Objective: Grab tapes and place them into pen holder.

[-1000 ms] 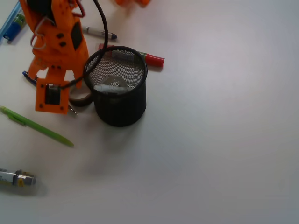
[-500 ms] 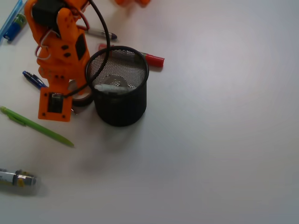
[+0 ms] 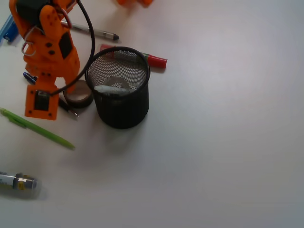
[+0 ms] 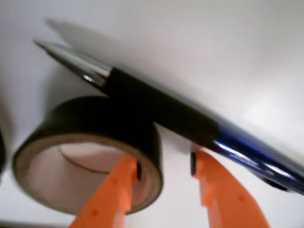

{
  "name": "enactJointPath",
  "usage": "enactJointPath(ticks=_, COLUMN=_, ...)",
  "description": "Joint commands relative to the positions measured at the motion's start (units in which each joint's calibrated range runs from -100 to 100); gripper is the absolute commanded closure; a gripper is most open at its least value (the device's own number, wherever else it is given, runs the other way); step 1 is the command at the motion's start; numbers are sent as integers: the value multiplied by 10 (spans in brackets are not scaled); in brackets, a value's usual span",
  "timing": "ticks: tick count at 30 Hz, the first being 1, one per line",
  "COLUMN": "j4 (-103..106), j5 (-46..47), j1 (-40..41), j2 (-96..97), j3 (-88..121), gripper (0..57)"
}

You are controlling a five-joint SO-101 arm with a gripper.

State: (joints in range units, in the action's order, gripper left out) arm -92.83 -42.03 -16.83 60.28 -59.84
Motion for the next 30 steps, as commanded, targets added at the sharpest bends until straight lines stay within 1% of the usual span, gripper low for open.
enactJointPath(ticks=1, j4=5, j5=2, j1=1, j2=12, j3=-26, gripper=454)
enactJointPath(ticks=4, j4=4, j5=2, j1=2, j2=20, j3=-26, gripper=456)
enactJointPath(ticks=5, j4=4, j5=2, j1=2, j2=20, j3=-26, gripper=465)
enactJointPath(ticks=6, j4=5, j5=2, j1=2, j2=19, j3=-26, gripper=494)
enactJointPath(ticks=7, j4=6, j5=2, j1=2, j2=18, j3=-28, gripper=543)
enactJointPath(ticks=8, j4=6, j5=3, j1=2, j2=18, j3=-28, gripper=575)
enactJointPath(ticks=9, j4=10, j5=9, j1=2, j2=18, j3=-37, gripper=567)
enactJointPath(ticks=17, j4=25, j5=56, j1=-6, j2=17, j3=-119, gripper=572)
enactJointPath(ticks=25, j4=24, j5=126, j1=-41, j2=17, j3=-329, gripper=572)
enactJointPath(ticks=28, j4=28, j5=147, j1=-35, j2=17, j3=-392, gripper=572)
enactJointPath(ticks=30, j4=29, j5=155, j1=-24, j2=1, j3=-393, gripper=572)
